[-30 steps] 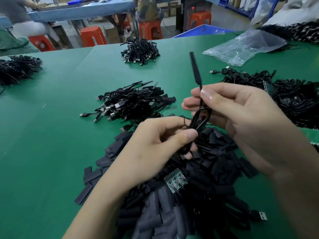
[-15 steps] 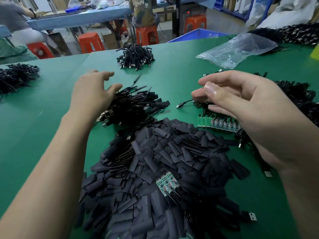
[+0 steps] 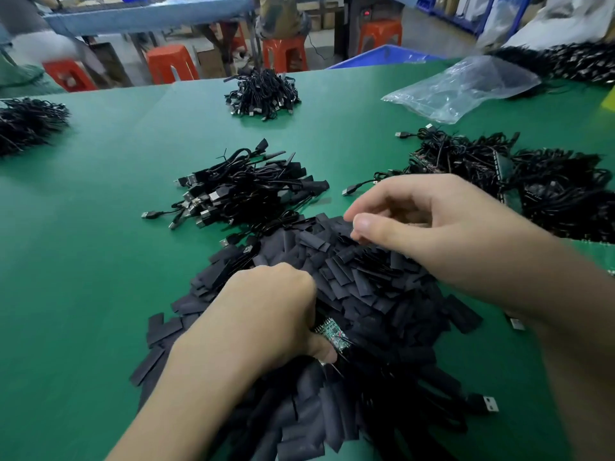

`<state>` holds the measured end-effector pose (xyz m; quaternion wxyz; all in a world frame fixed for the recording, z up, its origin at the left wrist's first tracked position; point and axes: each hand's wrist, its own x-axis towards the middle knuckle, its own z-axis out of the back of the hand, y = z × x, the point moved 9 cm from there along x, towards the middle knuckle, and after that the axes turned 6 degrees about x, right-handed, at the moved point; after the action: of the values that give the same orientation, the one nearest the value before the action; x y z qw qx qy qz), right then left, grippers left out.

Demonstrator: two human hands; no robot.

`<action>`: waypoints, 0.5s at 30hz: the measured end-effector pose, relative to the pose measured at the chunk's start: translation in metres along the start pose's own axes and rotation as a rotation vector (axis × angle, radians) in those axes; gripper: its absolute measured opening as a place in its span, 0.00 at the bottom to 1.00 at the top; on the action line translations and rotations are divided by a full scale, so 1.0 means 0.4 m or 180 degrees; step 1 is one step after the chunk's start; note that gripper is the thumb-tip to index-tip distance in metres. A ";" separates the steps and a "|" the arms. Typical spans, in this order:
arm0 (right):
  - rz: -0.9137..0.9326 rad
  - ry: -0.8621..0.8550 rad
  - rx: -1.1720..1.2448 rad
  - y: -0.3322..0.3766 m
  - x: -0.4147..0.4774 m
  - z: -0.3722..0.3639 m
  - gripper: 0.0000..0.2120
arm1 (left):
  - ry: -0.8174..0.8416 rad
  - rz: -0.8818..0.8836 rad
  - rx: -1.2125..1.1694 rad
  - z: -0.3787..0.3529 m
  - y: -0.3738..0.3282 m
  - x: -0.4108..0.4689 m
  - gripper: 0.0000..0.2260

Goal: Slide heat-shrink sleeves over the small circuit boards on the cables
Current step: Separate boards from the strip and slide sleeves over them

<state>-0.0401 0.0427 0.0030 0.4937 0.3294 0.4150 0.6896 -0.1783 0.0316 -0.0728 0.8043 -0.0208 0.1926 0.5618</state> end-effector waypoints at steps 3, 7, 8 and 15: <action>-0.0055 0.0191 -0.0156 -0.006 0.002 -0.026 0.10 | -0.0073 -0.0209 -0.0658 0.006 -0.004 0.005 0.18; -0.0208 0.0817 -0.0477 -0.032 -0.004 -0.080 0.09 | -0.0147 -0.0714 -0.2027 0.048 0.004 -0.010 0.11; -0.0252 0.0993 -0.0449 -0.035 -0.006 -0.095 0.09 | -0.0106 -0.0826 -0.2410 0.057 0.006 -0.018 0.09; -0.0182 0.1174 0.0344 -0.017 -0.011 -0.088 0.17 | -0.0258 -0.0956 -0.4111 0.110 0.042 -0.044 0.08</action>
<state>-0.0665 0.0310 -0.0187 0.4103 0.2115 0.5440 0.7007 -0.1864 0.0332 -0.0234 0.7064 -0.5041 -0.2181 0.4464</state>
